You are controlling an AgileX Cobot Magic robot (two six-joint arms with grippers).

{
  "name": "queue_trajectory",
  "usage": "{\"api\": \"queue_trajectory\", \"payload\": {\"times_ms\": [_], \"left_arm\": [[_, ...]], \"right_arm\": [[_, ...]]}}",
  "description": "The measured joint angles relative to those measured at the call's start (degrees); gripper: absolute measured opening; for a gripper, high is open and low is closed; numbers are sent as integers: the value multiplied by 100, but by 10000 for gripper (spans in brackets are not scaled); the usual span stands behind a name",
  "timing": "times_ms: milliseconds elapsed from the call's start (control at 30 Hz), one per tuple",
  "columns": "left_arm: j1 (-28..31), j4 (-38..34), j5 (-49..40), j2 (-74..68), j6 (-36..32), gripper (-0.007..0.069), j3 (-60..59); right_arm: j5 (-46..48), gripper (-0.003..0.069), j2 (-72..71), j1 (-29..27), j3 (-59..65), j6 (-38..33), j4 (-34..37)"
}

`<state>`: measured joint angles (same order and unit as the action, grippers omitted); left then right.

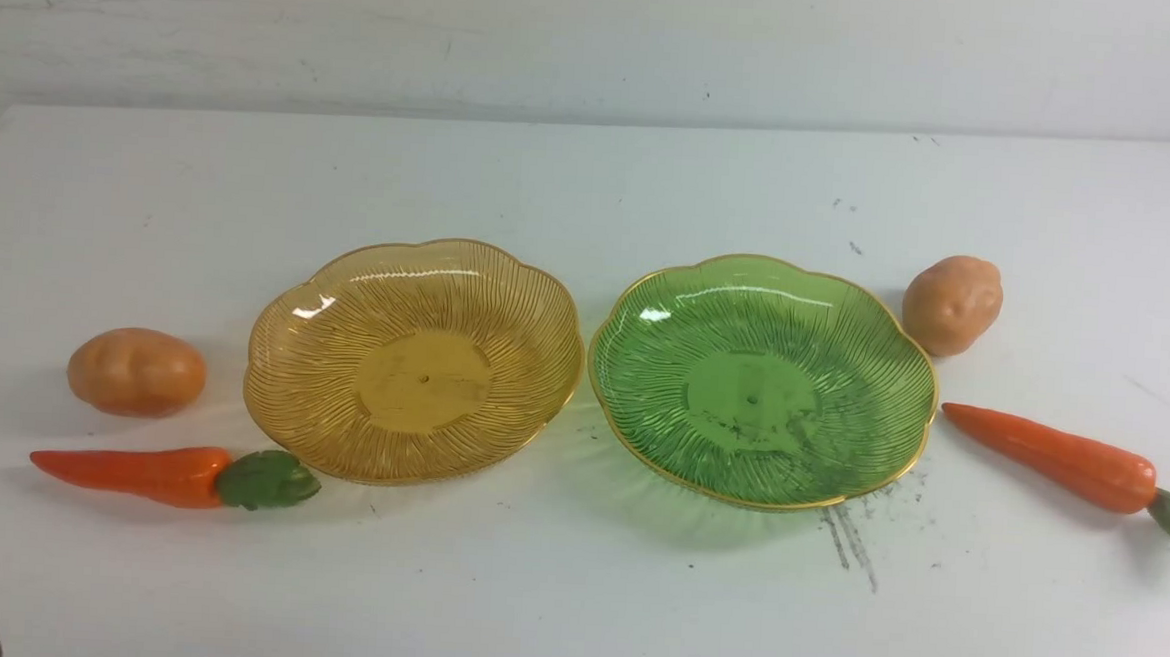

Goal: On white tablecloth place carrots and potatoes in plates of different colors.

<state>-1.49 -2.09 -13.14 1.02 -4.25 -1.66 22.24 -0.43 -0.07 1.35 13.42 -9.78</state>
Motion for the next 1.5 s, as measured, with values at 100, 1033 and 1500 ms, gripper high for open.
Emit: {"api": "queue_trajectory", "payload": {"times_ms": [100, 1033, 1500], "left_arm": [[0, -569, 709, 0, 517, -3, 0], [0, -1488, -876, -1742, 1115, -3, 3265], [0, 143, -4039, -6977, 29, -3, 5268]], "right_arm": [[0, -15, 0, 0, 0, 0, 0], [-2224, -15, 0, 7, 34, 1999, 1481], [-2474, -15, 0, 71, -8, 2444, 1578]]}}
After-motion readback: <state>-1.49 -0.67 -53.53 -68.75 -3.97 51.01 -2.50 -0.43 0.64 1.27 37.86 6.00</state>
